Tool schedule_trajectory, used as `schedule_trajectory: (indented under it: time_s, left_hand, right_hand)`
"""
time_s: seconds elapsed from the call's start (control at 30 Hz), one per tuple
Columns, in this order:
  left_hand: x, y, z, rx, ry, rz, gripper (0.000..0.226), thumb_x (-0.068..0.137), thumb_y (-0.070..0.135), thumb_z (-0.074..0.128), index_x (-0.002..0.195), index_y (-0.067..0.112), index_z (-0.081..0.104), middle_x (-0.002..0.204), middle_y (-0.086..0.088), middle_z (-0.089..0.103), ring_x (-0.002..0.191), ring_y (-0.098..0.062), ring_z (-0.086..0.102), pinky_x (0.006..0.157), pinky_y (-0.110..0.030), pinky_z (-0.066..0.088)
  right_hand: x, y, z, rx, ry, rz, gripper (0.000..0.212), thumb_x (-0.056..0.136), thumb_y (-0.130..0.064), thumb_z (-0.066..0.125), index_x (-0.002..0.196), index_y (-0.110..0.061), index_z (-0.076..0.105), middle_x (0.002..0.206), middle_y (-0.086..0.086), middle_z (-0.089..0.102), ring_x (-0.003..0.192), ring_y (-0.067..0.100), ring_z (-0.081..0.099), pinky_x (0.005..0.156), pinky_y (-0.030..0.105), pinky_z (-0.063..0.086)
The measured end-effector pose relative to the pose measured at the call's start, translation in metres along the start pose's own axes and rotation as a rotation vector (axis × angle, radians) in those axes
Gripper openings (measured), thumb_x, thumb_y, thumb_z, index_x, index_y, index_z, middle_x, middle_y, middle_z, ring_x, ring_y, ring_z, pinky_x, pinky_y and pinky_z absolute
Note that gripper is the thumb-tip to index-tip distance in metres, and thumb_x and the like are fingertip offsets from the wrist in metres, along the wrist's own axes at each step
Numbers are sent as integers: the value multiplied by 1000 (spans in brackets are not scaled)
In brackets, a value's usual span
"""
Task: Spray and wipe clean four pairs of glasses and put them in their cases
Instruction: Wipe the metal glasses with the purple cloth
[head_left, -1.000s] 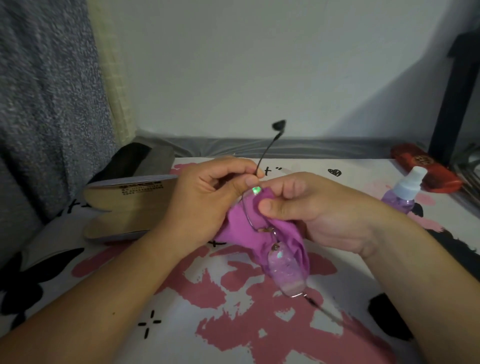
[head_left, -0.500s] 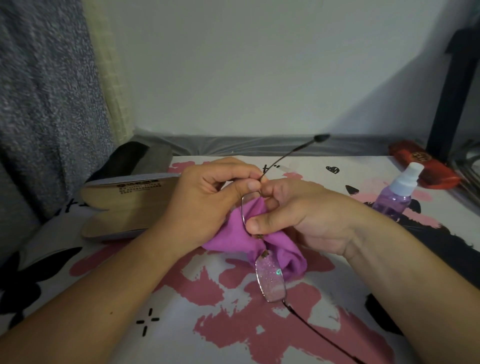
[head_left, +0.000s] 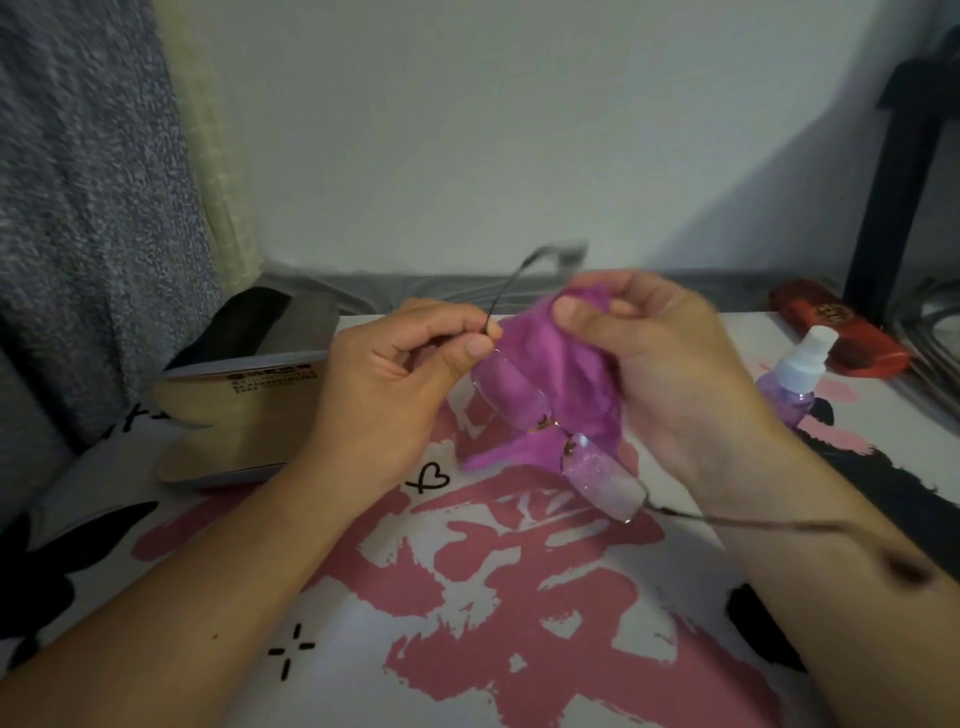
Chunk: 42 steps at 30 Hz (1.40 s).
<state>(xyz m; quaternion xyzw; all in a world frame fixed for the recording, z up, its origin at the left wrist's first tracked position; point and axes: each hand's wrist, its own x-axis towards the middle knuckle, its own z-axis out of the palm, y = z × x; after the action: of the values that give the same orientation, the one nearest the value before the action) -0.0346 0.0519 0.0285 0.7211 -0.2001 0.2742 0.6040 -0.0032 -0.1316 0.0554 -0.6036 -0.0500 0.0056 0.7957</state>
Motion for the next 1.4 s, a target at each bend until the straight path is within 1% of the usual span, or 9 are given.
schedule_trajectory:
  time_s: [0.23, 0.4, 0.47, 0.67, 0.83, 0.93, 1.1, 1.2, 1.4]
  left_hand:
    - [0, -5, -2, 1, -41, -4, 16, 86, 23, 68, 96, 33, 77, 92, 12, 74, 92, -16, 68, 88, -27, 54]
    - [0, -2, -1, 41, -50, 35, 17, 85, 16, 69, 88, 30, 78, 88, 14, 75, 89, -17, 70, 87, -27, 55]
    - [-1, 0, 1, 34, -48, 25, 13, 84, 18, 68, 88, 27, 75, 89, 10, 75, 88, -14, 70, 85, -22, 55]
    - [-2, -8, 2, 43, -36, -17, 23, 89, 0, 67, 100, 18, 76, 94, 9, 76, 88, -10, 70, 80, -21, 53]
    - [-1, -16, 0, 62, -9, -3, 21, 89, -3, 67, 102, 10, 76, 96, -2, 75, 90, -14, 71, 83, -25, 53]
    - [0, -11, -1, 55, -9, 24, 20, 89, 2, 69, 95, 20, 76, 92, 7, 75, 89, -10, 70, 83, -23, 53]
    - [5, -7, -3, -12, 26, 41, 35, 81, 8, 75, 85, 42, 78, 87, 17, 75, 85, 0, 68, 80, -16, 51]
    - [2, -10, -2, 71, -10, 69, 27, 87, 2, 70, 92, 28, 75, 89, 11, 74, 88, -9, 68, 82, -22, 51]
    - [-2, -13, 0, 125, -133, 96, 14, 88, 8, 69, 95, 18, 76, 89, 10, 71, 87, -14, 65, 81, -25, 47]
  right_hand:
    - [2, -24, -18, -511, 290, -453, 5, 101, -28, 58, 99, -27, 62, 85, -15, 62, 75, -2, 59, 68, 18, 49]
    - [-10, -28, -6, 394, -52, -158, 17, 103, -25, 52, 110, -11, 59, 98, 3, 66, 93, 20, 65, 87, 38, 57]
    - [-10, -23, -3, 502, -104, 6, 33, 101, -31, 53, 123, -7, 58, 112, 11, 69, 101, 25, 68, 92, 41, 57]
    - [-5, 16, 17, -462, 129, -18, 16, 99, -30, 61, 107, -17, 56, 105, 0, 65, 95, 21, 65, 85, 37, 52]
    - [-8, 22, 16, -788, 100, -205, 16, 97, -26, 62, 108, -26, 50, 101, -5, 54, 79, 8, 55, 70, 27, 45]
    - [-10, 11, 11, -335, -132, 135, 29, 103, -36, 53, 98, -9, 62, 84, 12, 59, 69, 22, 52, 56, 30, 39]
    - [-4, 2, -8, -139, -615, 342, 48, 86, -19, 71, 121, 12, 58, 107, 21, 58, 96, 32, 53, 88, 44, 42]
    - [-4, 11, -8, -170, -665, 359, 45, 76, 2, 68, 119, 11, 58, 105, 21, 59, 98, 34, 54, 94, 47, 41]
    - [-4, 14, -6, -213, -618, 273, 25, 79, -11, 64, 100, 0, 73, 98, 22, 63, 92, 31, 54, 79, 36, 45]
